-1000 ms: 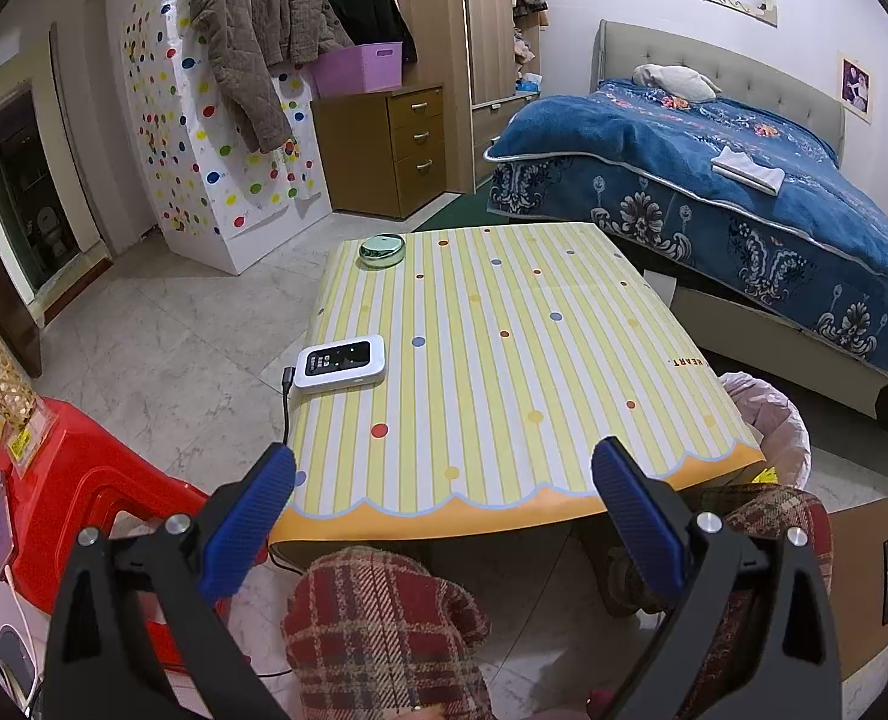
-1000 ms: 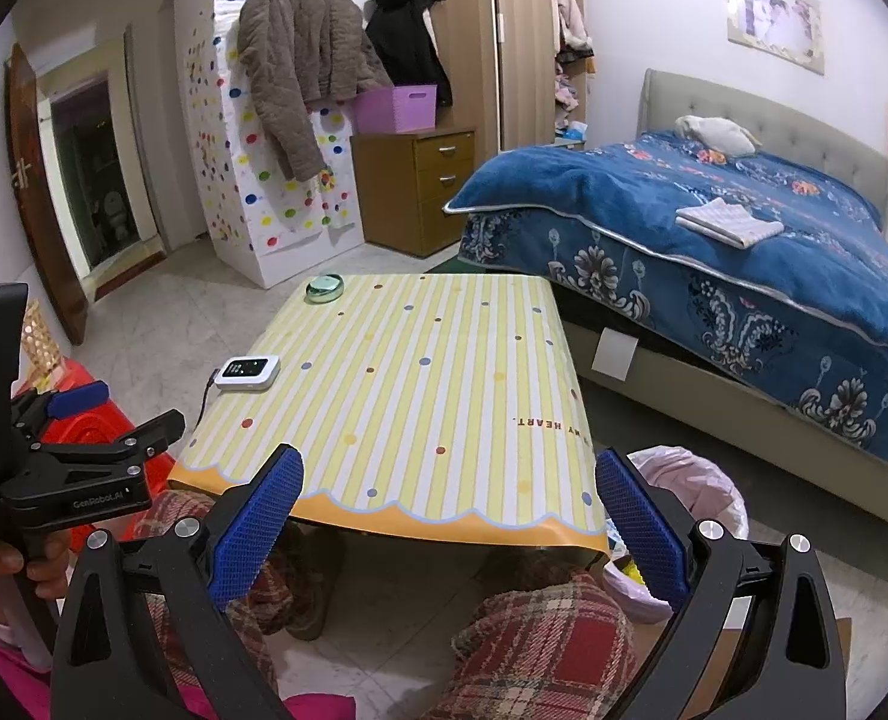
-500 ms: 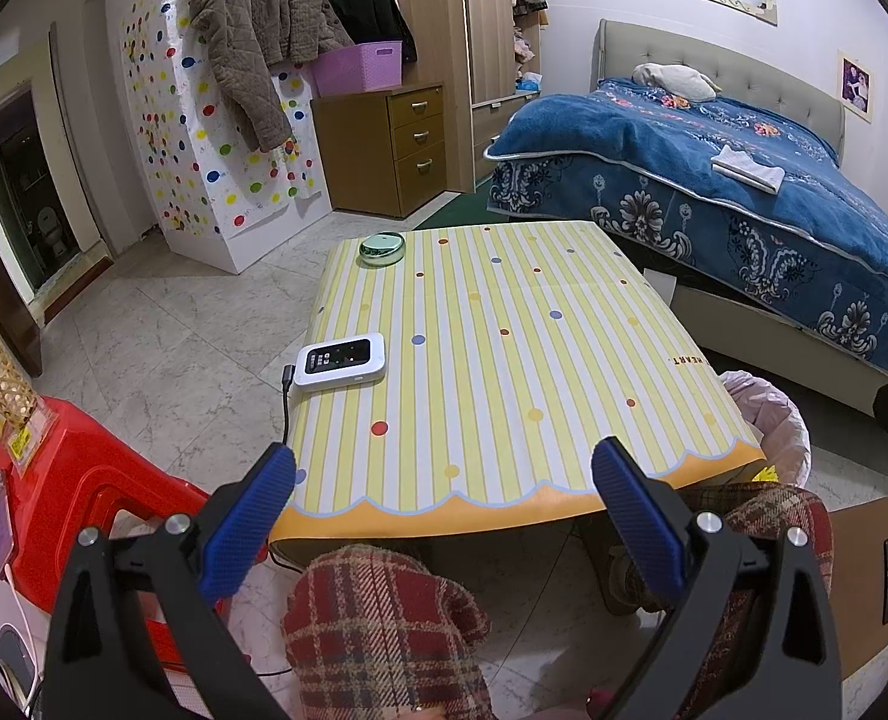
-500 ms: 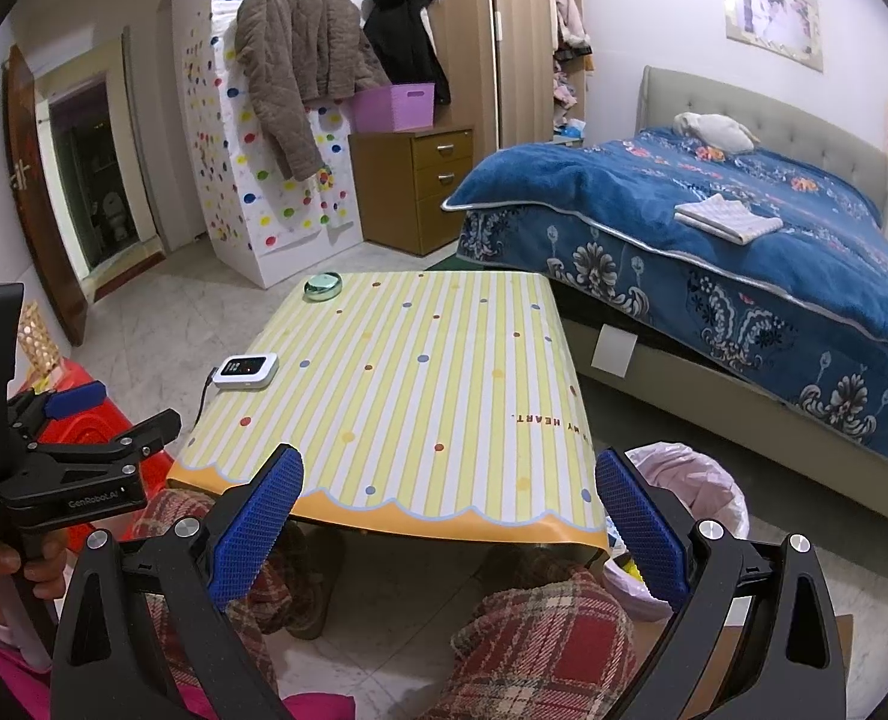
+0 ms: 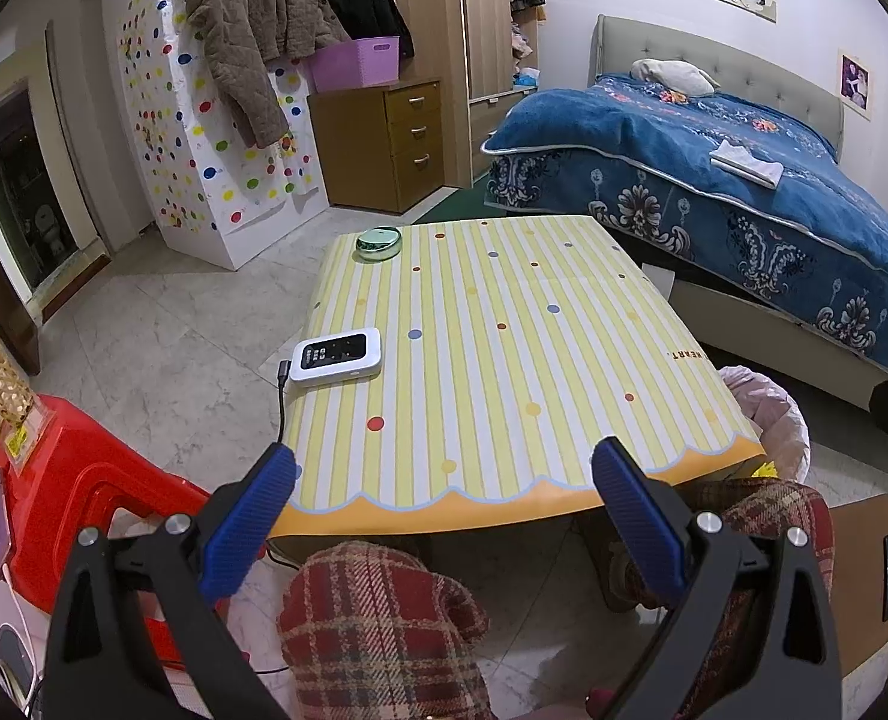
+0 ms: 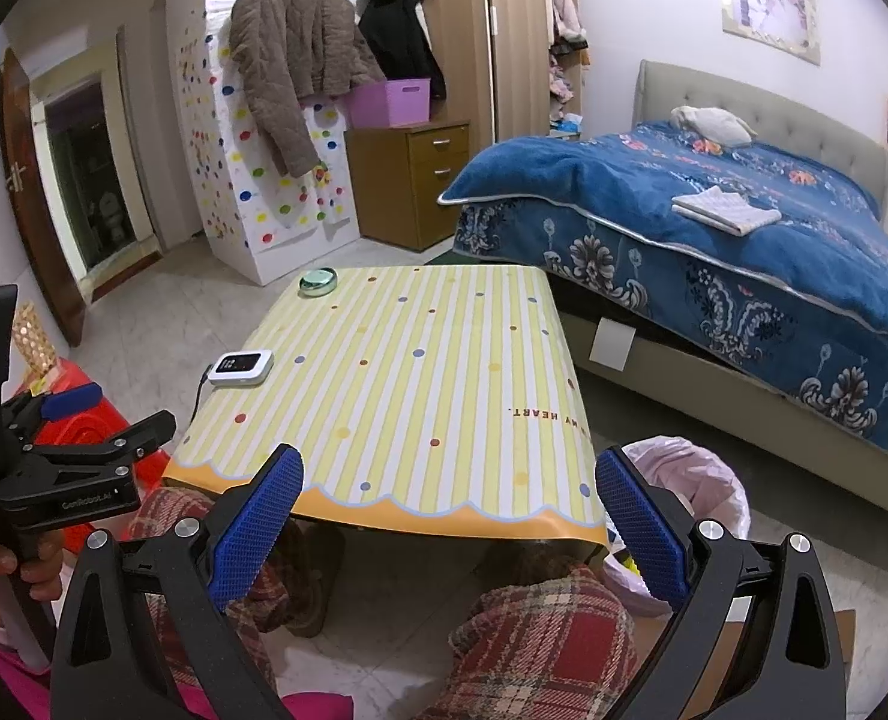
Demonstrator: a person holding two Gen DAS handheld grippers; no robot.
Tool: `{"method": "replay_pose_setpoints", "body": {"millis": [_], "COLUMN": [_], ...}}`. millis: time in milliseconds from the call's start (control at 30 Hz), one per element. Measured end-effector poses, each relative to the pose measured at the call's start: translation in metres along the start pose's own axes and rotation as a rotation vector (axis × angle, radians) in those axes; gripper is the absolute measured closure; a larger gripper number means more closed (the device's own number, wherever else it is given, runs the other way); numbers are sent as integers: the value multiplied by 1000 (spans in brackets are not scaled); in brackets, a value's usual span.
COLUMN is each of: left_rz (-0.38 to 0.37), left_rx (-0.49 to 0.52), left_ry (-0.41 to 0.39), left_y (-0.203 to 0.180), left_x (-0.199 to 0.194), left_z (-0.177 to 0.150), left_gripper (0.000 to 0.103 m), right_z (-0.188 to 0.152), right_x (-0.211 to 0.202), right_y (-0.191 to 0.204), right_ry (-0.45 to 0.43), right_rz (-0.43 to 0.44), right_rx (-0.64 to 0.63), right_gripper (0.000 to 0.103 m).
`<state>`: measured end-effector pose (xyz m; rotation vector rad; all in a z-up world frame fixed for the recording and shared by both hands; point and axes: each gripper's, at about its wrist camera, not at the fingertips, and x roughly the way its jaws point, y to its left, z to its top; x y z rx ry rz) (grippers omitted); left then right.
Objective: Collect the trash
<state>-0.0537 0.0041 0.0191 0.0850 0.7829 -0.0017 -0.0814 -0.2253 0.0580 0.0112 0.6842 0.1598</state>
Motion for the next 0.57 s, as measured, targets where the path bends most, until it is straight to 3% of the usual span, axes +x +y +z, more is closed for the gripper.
{"method": "replay_pose_setpoints", "body": {"millis": [433,567], "left_rz": [-25,-84], "left_rx": [28,27], "left_ry": [-1,27], "left_y": [-7,-11], "left_x": [6,26], "left_z": [0,-8], "left_gripper": [7,7], "right_z": [0,-17], "right_x": [-2,-2], "right_y": [-18,-69], "right_ry": [-27,-69], "right_rz": [-12,-151], "right_rx": [58,116], "right_gripper": [7,7]}}
